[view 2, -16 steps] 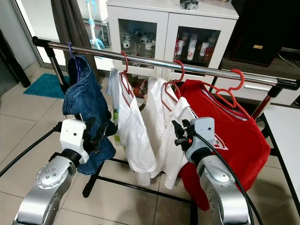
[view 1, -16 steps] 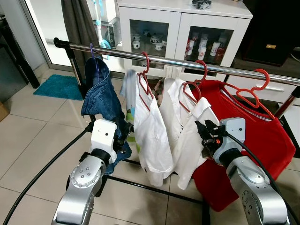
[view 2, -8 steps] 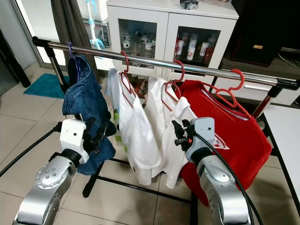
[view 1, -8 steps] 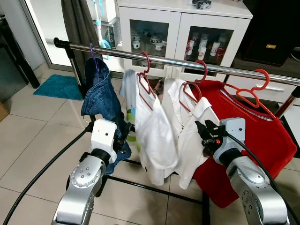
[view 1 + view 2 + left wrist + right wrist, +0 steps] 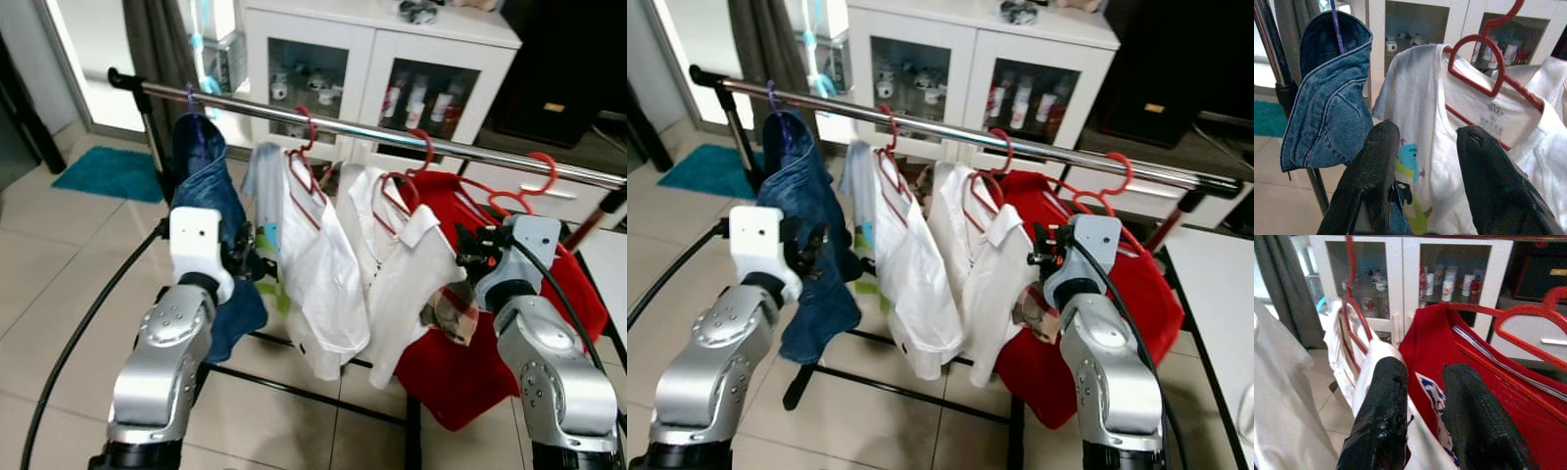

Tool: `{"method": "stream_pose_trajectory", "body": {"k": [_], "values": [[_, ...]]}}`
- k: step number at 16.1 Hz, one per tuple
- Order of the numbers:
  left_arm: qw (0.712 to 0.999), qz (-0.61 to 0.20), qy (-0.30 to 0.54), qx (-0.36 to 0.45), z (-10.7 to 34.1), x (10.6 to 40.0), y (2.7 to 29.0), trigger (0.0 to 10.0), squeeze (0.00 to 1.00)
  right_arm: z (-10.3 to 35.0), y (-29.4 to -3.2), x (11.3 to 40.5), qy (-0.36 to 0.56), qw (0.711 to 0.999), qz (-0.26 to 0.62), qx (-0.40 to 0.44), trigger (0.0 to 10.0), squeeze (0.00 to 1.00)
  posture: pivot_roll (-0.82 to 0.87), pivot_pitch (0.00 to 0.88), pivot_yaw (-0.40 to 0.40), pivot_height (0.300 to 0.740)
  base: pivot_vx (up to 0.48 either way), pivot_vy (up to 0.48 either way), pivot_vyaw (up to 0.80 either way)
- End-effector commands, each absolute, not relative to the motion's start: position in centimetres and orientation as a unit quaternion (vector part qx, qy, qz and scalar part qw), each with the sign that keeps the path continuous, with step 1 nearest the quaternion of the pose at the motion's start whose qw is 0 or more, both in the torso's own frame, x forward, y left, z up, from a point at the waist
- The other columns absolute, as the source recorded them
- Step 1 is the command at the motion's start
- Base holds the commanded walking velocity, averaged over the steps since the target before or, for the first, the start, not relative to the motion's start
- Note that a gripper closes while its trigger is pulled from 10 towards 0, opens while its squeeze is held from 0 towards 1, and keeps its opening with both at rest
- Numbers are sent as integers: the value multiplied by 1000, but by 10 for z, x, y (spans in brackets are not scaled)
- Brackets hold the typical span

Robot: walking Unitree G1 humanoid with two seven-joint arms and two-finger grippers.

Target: Hang hanger

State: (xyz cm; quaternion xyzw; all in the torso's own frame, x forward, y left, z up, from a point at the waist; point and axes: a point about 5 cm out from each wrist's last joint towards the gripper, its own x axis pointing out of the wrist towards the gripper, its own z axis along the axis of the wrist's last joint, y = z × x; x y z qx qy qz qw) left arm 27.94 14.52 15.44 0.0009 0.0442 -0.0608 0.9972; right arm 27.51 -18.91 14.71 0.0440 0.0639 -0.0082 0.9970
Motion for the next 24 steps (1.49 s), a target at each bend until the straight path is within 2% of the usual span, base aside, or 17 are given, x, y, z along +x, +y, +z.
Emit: {"method": "stream_pose_trajectory", "body": {"k": [1,2,3,4,5,6,7,8,9,10,13,17,19,20,22,24], "values": [[997,-65,48,-1,158,280,140,10000,0,155,-191,276,58,998,-11,39,10000,0,-117,0,-90,740,0,0,0],[996,-69,63,-6,155,275,139,10000,0,158,-191,275,56,998,-17,36,10000,0,-120,0,-81,740,0,0,0],[995,-73,64,-7,154,274,139,10000,247,157,-190,274,57,998,-17,36,10000,122,-118,0,-77,740,0,0,0],[995,-78,66,-10,153,272,138,10000,537,154,-189,272,60,997,-19,39,10000,694,-115,0,-69,740,0,0,0],[994,-80,69,-15,153,272,137,10000,871,153,-187,270,61,997,-21,45,10000,1000,-115,0,-67,740,0,0,0],[994,-83,68,-8,154,274,136,10000,859,153,-188,269,60,997,-22,46,10000,1000,-117,0,-65,740,0,0,0],[994,-84,67,-5,155,276,135,10000,800,155,-190,270,58,997,-22,42,10000,1000,-122,0,-66,740,0,0,0],[994,-85,66,-4,156,277,134,10000,796,157,-190,270,57,997,-22,39,10000,1000,-123,0,-65,740,0,0,0],[994,-86,69,-3,157,277,134,10000,553,161,-192,271,55,997,-24,38,10000,925,-126,0,-61,740,0,0,0],[994,-86,74,3,157,275,135,10000,0,165,-193,270,53,998,-23,34,10000,0,-124,0,-44,740,0,0,0],[991,-106,79,12,156,273,130,10000,0,171,-197,265,46,998,-31,37,10000,0,-132,0,-39,740,0,0,0],[991,-101,83,23,155,276,131,10000,0,181,-192,273,34,998,-21,40,10000,0,-133,0,-44,740,0,0,0],[992,-98,71,25,160,283,132,10000,0,180,-201,275,41,998,-32,37,10000,0,-119,0,-58,740,0,0,0],[993,-95,66,31,162,284,134,10000,0,176,-198,274,48,998,-19,39,10000,51,-105,0,-66,740,0,0,0],[994,-91,61,27,163,285,135,10000,0,170,-194,275,62,996,-2,57,10000,1000,-102,0,-52,740,0,0,0],[992,-109,59,20,164,284,130,10000,0,169,-186,272,67,995,30,71,10000,1000,-112,0,-30,740,0,0,0]]}}
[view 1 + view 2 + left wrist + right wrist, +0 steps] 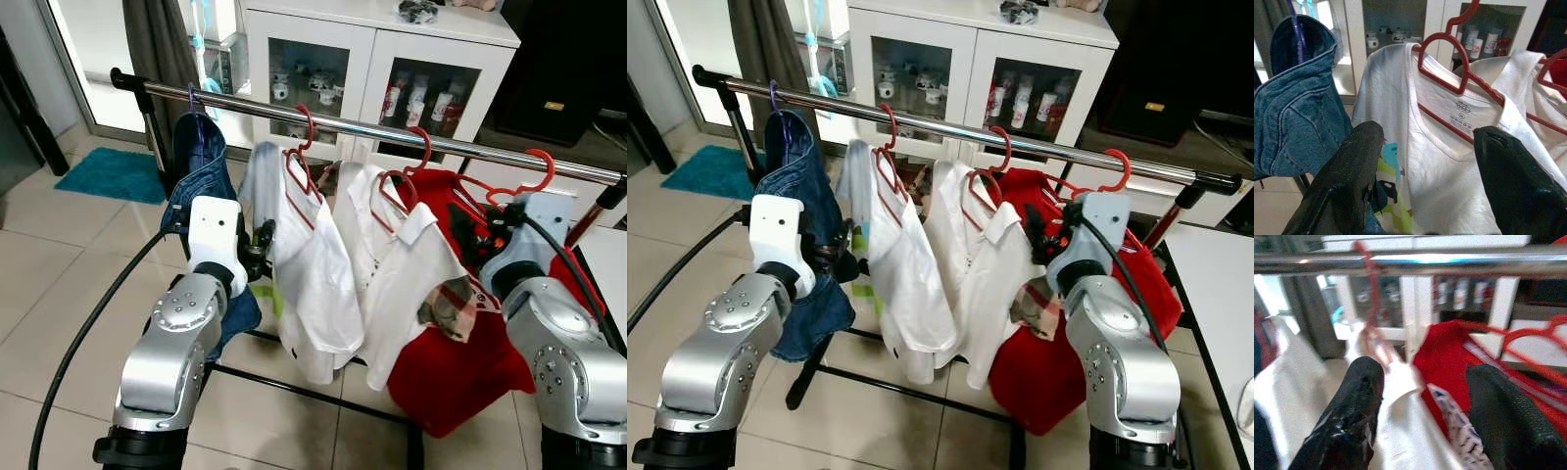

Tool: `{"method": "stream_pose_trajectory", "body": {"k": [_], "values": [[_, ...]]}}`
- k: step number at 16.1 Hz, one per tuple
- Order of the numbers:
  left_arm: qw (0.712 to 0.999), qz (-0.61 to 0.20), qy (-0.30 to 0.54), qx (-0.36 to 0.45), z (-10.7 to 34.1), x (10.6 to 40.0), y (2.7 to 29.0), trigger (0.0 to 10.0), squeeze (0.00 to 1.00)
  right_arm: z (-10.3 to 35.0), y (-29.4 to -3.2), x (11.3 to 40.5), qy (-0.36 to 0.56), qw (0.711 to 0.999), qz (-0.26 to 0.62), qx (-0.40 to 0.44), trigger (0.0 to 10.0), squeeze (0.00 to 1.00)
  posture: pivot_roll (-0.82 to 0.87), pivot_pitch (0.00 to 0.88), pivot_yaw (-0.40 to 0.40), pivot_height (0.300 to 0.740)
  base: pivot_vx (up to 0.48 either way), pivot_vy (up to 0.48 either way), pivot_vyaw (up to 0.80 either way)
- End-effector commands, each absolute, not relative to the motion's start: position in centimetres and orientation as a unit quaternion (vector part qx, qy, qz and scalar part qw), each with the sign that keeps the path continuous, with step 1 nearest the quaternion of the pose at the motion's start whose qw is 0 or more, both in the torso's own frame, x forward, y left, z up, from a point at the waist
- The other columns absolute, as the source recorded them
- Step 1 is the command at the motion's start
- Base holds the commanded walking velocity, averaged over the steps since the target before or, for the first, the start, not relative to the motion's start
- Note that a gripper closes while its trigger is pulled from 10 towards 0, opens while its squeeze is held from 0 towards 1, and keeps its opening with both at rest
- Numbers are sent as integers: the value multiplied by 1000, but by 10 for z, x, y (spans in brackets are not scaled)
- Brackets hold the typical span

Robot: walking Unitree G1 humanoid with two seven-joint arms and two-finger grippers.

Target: Hang hanger

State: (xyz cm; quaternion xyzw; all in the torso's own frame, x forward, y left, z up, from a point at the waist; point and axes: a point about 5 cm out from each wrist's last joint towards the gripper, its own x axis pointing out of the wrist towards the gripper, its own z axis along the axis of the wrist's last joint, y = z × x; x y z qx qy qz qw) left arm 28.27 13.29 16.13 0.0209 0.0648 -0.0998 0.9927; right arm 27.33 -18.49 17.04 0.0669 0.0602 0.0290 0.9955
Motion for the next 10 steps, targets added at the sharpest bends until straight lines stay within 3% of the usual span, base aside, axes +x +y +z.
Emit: {"method": "stream_pose_trajectory", "body": {"k": [1,4,8,10], "values": [[991,-122,57,17,165,284,126,10000,0,171,-180,270,64,995,57,58,10000,1000,-119,0,-18,740,0,0,0],[992,-123,37,6,168,285,124,10000,0,175,-164,265,41,993,110,-6,10000,1000,-135,0,-9,740,0,0,0],[993,-107,38,31,164,275,134,10000,0,175,-172,264,32,995,78,56,10000,1000,-131,0,-25,740,0,0,0],[994,-107,27,27,166,273,131,10000,0,173,-162,259,28,992,115,32,10000,1000,-124,0,-25,740,0,0,800]]}}
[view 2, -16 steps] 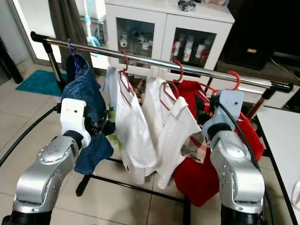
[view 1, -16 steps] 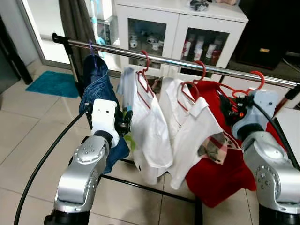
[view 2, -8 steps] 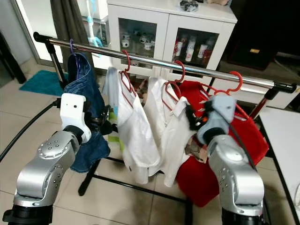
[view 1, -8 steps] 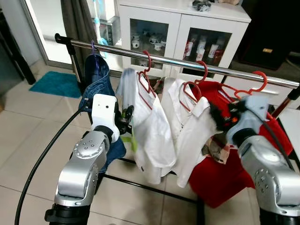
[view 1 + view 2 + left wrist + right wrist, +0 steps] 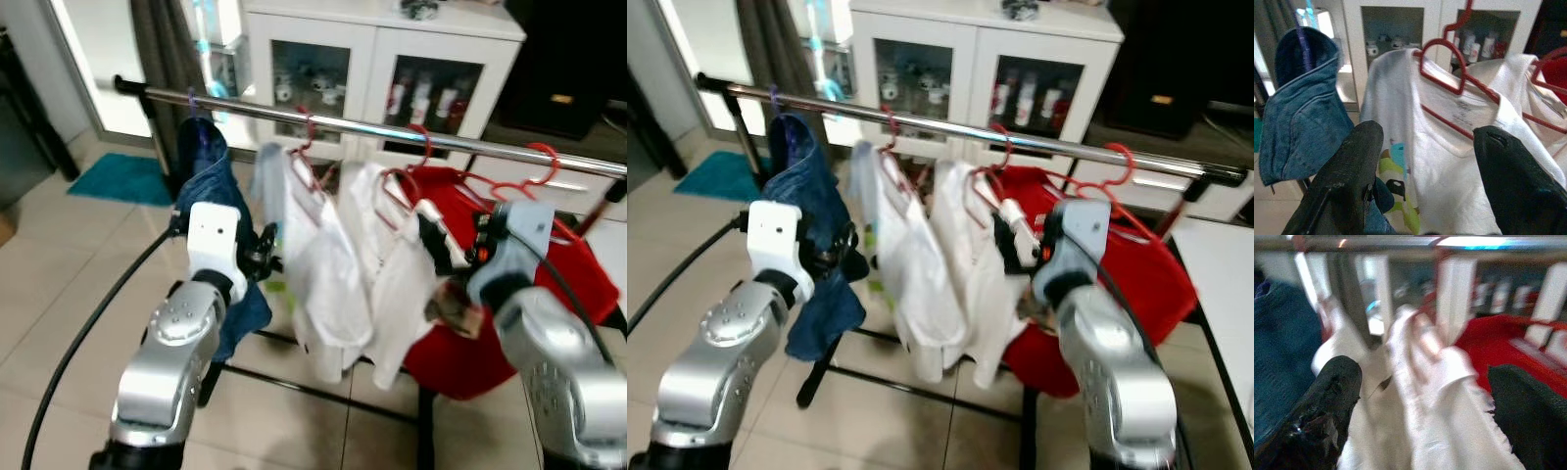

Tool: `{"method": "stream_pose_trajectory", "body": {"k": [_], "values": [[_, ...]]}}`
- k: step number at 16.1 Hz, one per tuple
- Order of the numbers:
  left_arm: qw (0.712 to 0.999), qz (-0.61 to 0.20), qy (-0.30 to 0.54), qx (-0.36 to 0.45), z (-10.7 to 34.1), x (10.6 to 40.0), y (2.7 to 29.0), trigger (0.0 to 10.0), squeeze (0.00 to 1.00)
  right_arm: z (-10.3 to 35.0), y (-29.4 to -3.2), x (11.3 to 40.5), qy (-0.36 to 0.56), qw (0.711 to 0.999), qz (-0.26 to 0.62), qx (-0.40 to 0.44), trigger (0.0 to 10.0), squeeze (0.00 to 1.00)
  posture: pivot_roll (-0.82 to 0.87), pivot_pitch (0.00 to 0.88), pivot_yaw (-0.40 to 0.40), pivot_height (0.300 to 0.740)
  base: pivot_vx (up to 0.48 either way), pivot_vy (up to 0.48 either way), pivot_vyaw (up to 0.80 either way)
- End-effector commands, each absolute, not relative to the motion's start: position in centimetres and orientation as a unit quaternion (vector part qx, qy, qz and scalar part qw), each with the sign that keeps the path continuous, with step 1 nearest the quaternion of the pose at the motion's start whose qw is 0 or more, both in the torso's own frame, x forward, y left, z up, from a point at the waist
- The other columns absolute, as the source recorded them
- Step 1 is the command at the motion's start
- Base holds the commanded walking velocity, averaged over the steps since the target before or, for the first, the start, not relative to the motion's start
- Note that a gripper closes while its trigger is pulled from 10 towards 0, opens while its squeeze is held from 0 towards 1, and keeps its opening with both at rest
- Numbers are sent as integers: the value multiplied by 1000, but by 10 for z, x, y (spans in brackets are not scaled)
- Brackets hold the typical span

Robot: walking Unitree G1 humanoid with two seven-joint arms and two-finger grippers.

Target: Hang hanger

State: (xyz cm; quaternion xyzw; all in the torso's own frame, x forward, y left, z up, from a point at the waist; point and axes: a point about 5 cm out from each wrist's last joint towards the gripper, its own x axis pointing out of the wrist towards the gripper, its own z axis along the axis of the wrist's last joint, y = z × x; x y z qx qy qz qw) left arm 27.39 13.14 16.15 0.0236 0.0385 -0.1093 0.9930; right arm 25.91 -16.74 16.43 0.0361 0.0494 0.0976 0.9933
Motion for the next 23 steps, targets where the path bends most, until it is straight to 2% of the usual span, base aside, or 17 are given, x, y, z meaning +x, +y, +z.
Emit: {"method": "stream_pose_trajectory", "body": {"k": [1,5,6,7,11,12,13,16,18,23], "values": [[993,-114,21,31,168,271,128,10000,0,173,-159,258,26,992,118,30,10000,1000,-120,0,-25,740,0,0,800],[993,-111,4,35,173,267,133,10000,0,174,-165,258,1,996,79,35,10000,1000,-121,0,-13,740,0,0,800],[992,-119,1,35,173,268,132,10000,0,177,-178,257,-23,999,18,-29,10000,1000,-129,0,-1,740,0,0,0],[992,-120,2,36,173,268,132,10000,0,179,-180,256,-40,999,6,-35,10000,1000,-129,0,-1,740,0,0,0],[990,-133,14,33,170,271,129,10000,0,174,-190,247,-17,999,-27,10,10000,1000,-142,0,24,740,0,0,0],[990,-134,16,35,170,271,128,10000,0,172,-189,247,-12,999,-21,34,10000,875,-143,0,26,740,0,307,0],[990,-135,18,37,169,272,129,10000,0,171,-186,248,-12,998,-16,59,10000,0,-145,0,30,740,0,326,0],[990,-135,22,41,168,274,129,10000,0,163,-189,248,15,999,-41,19,10000,0,-150,0,37,740,0,329,0],[990,-135,21,41,168,275,128,10000,0,168,-185,251,0,999,-27,42,10000,0,-150,0,35,740,0,328,0],[991,-129,19,42,169,279,130,10000,0,171,-177,254,1,999,5,38,10000,0,-151,0,28,740,0,331,0]]}}
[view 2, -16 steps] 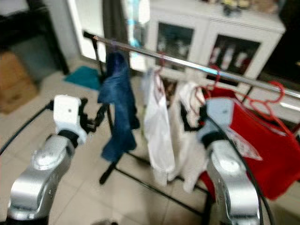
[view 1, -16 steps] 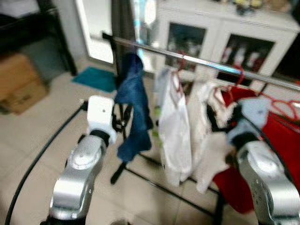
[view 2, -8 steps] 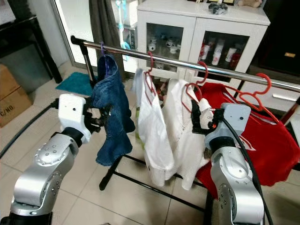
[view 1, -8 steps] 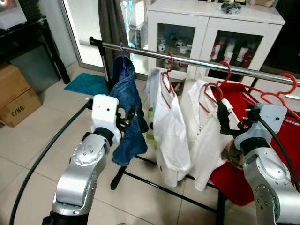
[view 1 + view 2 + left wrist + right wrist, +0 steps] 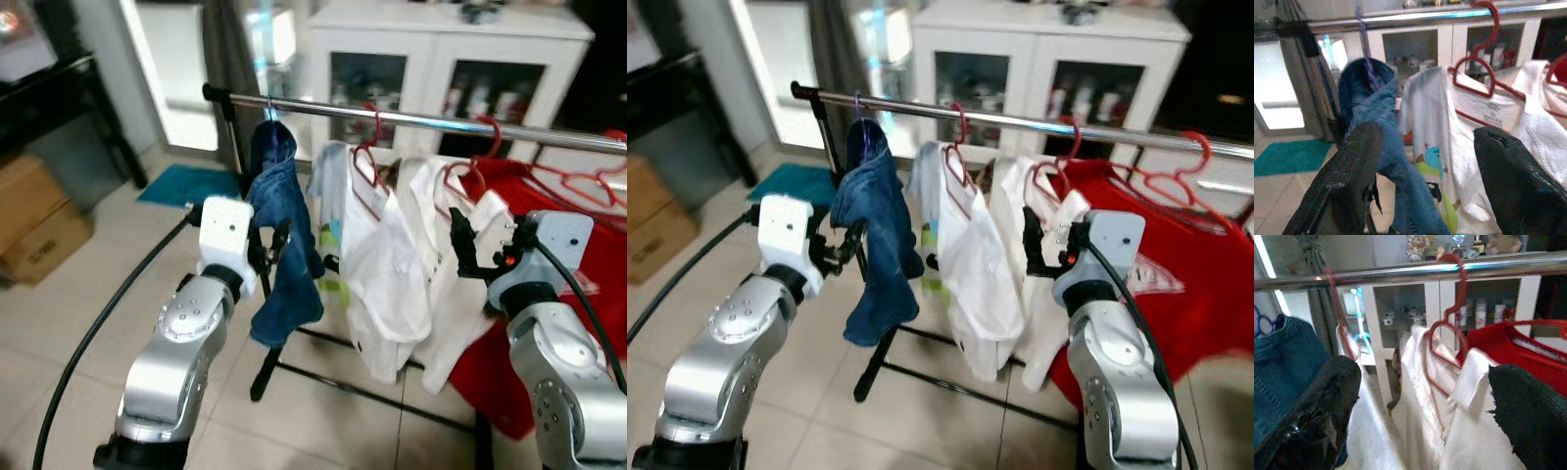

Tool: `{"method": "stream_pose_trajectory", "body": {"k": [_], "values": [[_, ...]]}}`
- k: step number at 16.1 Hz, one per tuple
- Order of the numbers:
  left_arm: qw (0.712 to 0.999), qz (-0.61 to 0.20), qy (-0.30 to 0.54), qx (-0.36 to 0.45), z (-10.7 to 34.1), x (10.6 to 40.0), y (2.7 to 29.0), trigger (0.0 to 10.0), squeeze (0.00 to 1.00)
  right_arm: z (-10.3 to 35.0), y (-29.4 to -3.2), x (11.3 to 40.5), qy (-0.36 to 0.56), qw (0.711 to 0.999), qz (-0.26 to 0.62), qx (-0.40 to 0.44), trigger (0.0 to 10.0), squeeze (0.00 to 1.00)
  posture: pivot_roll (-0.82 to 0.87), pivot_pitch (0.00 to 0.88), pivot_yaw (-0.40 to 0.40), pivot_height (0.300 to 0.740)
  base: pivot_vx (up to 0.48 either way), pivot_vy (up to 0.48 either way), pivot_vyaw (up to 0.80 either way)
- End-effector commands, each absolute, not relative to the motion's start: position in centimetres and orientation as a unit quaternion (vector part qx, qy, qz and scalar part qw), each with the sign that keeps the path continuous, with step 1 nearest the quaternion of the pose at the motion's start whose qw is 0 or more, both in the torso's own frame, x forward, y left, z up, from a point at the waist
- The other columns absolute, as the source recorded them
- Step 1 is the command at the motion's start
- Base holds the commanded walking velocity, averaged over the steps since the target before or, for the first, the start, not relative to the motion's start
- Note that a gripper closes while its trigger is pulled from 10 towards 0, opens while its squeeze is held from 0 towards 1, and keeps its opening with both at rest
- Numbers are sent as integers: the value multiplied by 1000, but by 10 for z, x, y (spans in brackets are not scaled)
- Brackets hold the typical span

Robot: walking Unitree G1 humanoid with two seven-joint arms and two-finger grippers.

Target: Hang hanger

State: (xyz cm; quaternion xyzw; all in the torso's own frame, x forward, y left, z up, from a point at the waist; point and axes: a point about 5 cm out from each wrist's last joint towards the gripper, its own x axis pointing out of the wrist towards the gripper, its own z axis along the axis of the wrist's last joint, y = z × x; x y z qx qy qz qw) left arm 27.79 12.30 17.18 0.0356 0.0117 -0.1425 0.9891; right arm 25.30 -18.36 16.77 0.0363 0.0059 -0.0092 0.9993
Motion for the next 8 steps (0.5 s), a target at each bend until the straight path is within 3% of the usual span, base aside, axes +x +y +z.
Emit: {"method": "stream_pose_trajectory", "body": {"k": [1,5,8], "values": [[991,-129,20,40,169,279,130,10000,0,171,-177,256,5,999,7,41,10000,0,-150,0,24,740,0,315,0],[989,-149,8,14,174,279,126,10000,0,168,-171,256,19,997,26,64,10000,0,-159,0,38,740,0,0,0],[986,-164,-3,16,177,282,122,10000,0,169,-165,257,15,999,36,23,10000,0,-161,0,46,740,0,0,800]]}}
